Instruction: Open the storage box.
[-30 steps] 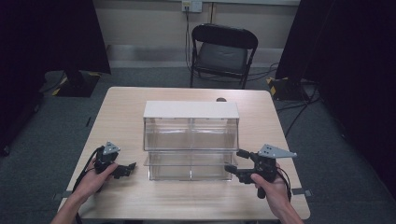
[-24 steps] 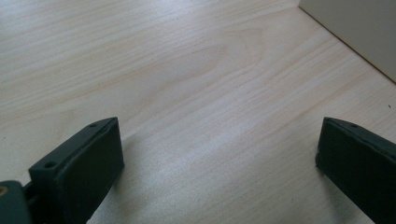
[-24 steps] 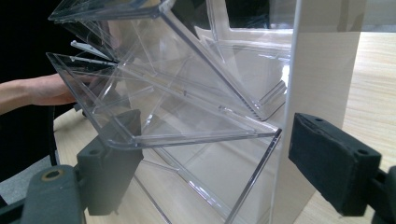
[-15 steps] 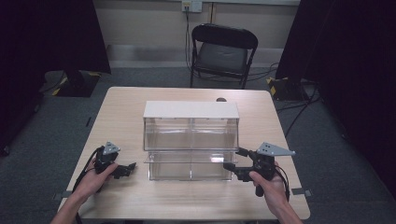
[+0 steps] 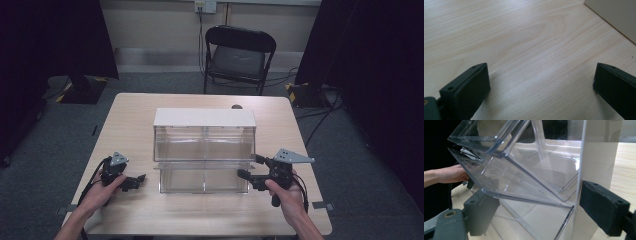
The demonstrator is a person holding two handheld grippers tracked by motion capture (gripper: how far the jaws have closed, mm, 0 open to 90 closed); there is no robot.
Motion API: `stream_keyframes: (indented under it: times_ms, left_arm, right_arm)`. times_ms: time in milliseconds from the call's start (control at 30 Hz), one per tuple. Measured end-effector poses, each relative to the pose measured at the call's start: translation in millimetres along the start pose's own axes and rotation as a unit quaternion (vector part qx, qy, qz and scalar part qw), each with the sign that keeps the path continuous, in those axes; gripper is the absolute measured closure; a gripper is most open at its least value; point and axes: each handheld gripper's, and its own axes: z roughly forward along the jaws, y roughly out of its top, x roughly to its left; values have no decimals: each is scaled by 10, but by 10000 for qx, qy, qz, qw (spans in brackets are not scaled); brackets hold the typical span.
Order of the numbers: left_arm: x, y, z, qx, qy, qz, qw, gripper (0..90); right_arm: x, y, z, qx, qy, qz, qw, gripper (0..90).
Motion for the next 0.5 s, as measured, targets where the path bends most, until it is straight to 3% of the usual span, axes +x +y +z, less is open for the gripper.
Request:
stream_keyframes:
  times_ms: [500]
  left_arm:
    - [4, 1, -1, 13, -8, 19, 10000, 1]
  right_arm:
    - [-17, 66, 41, 96, -18, -30, 9999, 116]
